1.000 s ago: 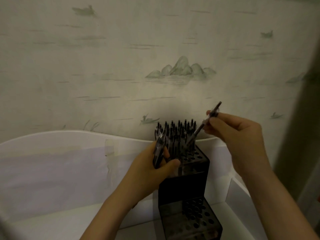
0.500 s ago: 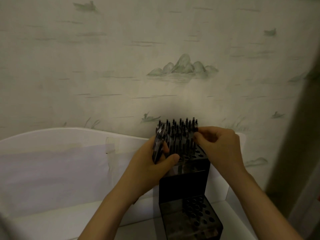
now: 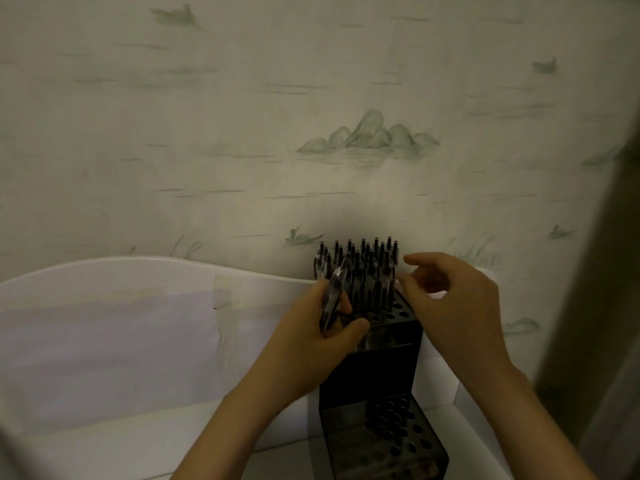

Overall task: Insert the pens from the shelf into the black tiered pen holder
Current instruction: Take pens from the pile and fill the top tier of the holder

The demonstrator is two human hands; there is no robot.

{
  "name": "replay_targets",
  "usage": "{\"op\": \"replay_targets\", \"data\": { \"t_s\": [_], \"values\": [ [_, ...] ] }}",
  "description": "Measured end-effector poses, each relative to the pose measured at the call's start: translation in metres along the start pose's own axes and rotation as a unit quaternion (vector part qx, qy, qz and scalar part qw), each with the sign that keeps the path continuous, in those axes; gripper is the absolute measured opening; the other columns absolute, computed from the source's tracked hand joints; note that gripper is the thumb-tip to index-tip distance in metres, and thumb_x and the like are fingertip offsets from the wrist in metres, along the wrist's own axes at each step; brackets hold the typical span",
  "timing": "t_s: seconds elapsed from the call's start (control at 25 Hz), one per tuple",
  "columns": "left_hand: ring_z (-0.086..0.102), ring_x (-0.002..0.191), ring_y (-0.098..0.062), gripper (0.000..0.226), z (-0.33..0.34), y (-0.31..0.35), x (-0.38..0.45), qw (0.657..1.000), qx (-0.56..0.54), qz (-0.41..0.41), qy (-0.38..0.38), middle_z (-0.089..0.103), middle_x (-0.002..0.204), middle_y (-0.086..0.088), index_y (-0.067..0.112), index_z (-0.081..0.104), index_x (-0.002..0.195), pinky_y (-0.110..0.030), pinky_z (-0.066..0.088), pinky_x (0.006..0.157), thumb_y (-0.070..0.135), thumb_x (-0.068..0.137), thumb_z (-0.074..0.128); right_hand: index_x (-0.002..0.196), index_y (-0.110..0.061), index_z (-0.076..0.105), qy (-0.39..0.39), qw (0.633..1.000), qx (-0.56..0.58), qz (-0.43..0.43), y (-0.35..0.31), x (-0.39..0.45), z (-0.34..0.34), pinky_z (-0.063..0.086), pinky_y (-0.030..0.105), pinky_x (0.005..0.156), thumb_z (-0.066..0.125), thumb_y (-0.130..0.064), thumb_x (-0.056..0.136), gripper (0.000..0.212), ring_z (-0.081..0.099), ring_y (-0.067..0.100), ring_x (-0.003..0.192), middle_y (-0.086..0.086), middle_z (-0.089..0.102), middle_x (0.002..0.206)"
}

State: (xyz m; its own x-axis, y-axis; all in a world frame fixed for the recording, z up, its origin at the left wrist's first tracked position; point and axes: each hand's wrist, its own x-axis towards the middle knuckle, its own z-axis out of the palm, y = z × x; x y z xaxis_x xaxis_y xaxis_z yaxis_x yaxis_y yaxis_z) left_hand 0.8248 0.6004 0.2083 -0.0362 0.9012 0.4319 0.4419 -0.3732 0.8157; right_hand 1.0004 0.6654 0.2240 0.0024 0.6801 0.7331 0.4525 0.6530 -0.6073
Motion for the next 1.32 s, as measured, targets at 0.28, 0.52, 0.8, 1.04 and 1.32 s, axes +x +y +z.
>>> {"op": "replay_targets", "data": {
  "t_s": [0.28,0.52,0.8,1.04,1.32],
  "values": [
    [0.068,0.083,-0.018,0.024,0.013,0.001,0.001,0.999,0.021,0.014,-0.030,0.067,0.090,0.008,0.025,0.053,0.104,-0.047,0.056,0.071,0.034,0.086,0.066,0.087,-0.021,0.074,-0.140,0.968,0.193,0.081,-0.034,-0.020,0.007,0.059,0.033,0.072,0.076,-0.047,0.067,0.033,0.071,0.013,0.076,-0.005,0.074,0.078],
    [0.054,0.056,-0.013,0.024,0.012,0.004,0.004,0.998,0.038,0.001,-0.040,0.059,0.066,0.009,0.025,0.048,0.096,-0.034,0.051,0.055,0.030,0.085,0.069,0.089,-0.013,0.076,-0.135,0.931,0.289,0.180,-0.033,-0.012,-0.003,0.059,0.032,0.069,0.074,-0.017,0.078,0.012,0.073,0.019,0.076,0.003,0.076,0.079],
    [0.042,0.048,-0.005,0.010,-0.001,0.003,0.004,0.998,-0.009,-0.064,-0.017,0.048,0.057,0.008,0.018,0.055,0.097,-0.018,0.038,0.049,0.011,0.091,0.053,0.082,-0.033,0.071,0.010,0.980,0.179,0.091,-0.022,0.028,-0.035,0.056,0.020,0.073,0.067,-0.007,0.087,0.027,0.072,0.009,0.073,-0.009,0.075,0.074],
    [0.039,0.046,-0.005,0.017,-0.006,0.001,0.003,0.995,-0.048,-0.082,-0.007,0.048,0.058,0.004,0.011,0.058,0.093,-0.016,0.032,0.046,0.004,0.091,0.043,0.093,-0.026,0.075,-0.010,1.000,0.010,0.010,-0.010,0.032,-0.024,0.057,0.024,0.074,0.066,-0.014,0.089,0.015,0.069,0.005,0.073,-0.016,0.070,0.075],
    [0.038,0.053,-0.012,0.018,-0.019,-0.002,-0.001,0.996,-0.059,-0.062,-0.019,0.048,0.069,-0.005,0.014,0.057,0.098,-0.025,0.031,0.050,0.004,0.095,0.042,0.084,-0.002,0.073,-0.080,0.995,-0.060,0.005,0.012,0.030,-0.006,0.058,0.039,0.071,0.063,-0.012,0.089,0.015,0.068,0.021,0.067,0.008,0.071,0.069]
  ]
}}
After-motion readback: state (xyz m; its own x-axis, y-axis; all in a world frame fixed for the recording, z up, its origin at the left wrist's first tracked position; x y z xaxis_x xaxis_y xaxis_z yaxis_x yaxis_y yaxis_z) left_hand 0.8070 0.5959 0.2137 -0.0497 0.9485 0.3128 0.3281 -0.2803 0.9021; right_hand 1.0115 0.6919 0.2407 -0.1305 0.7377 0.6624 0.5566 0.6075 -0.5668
